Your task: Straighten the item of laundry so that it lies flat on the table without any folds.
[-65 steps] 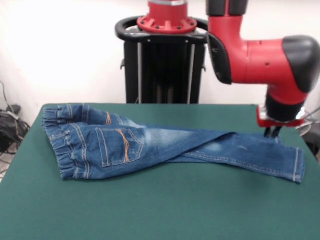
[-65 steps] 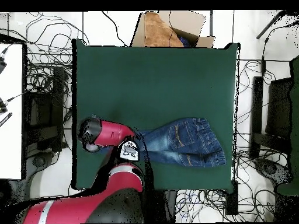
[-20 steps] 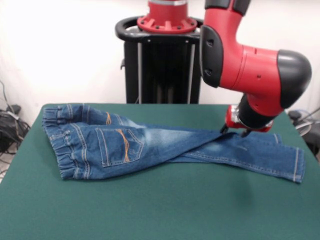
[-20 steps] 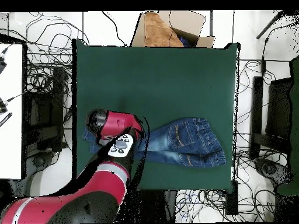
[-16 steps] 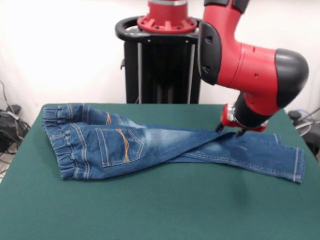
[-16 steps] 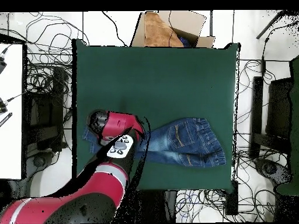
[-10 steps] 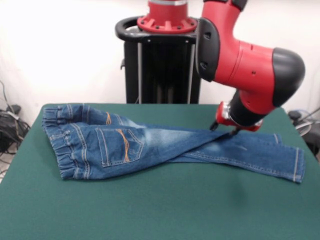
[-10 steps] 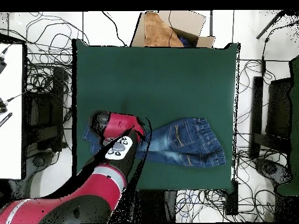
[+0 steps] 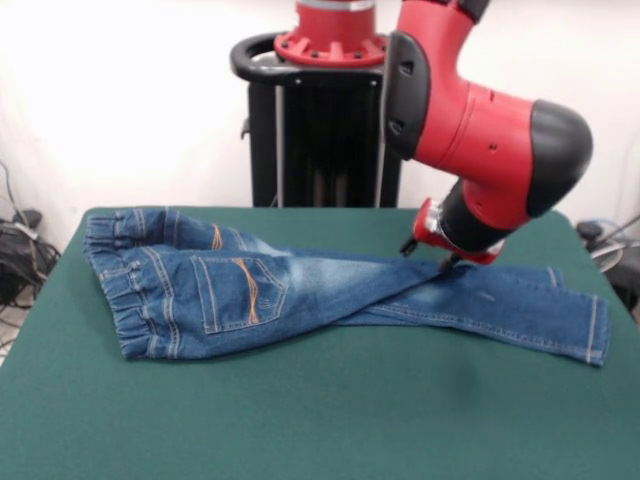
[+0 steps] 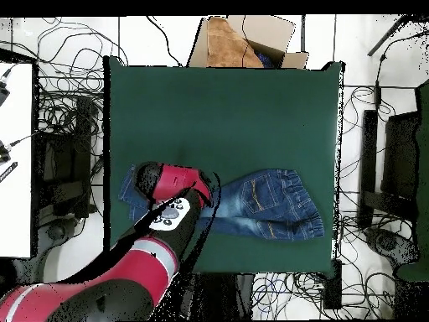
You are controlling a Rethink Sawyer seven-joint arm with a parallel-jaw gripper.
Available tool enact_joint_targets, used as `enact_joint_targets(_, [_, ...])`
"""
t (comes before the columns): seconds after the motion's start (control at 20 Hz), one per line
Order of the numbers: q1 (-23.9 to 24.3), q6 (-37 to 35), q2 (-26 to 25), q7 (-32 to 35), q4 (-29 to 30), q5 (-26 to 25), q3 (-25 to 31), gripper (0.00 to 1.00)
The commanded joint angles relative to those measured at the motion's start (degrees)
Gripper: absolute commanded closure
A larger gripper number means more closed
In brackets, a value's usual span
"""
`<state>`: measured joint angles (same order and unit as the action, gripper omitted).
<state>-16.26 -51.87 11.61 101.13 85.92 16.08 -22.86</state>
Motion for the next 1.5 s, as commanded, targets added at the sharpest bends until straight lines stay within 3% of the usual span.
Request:
enact_joint_targets(0.05, [3.7, 6.9, -1.1, 15.2, 1.7, 6.3, 7.4, 0.0])
enact_joint_targets(0.35, [6.3, 15.3, 0.0, 12.8, 4.8, 10.1, 12.5, 0.0])
enact_joint_targets(0.6, [7.5, 18.2, 0.9, 11.7, 5.7, 11.0, 14.5, 0.0])
enact_joint_targets(1.25, [1.0, -7.7, -1.8, 16.7, -2.3, 1.4, 1.1, 0.0])
enact_joint_targets(1.5, [-0.3, -10.8, -0.8, 17.1, -0.8, 0.4, 0.3, 0.0])
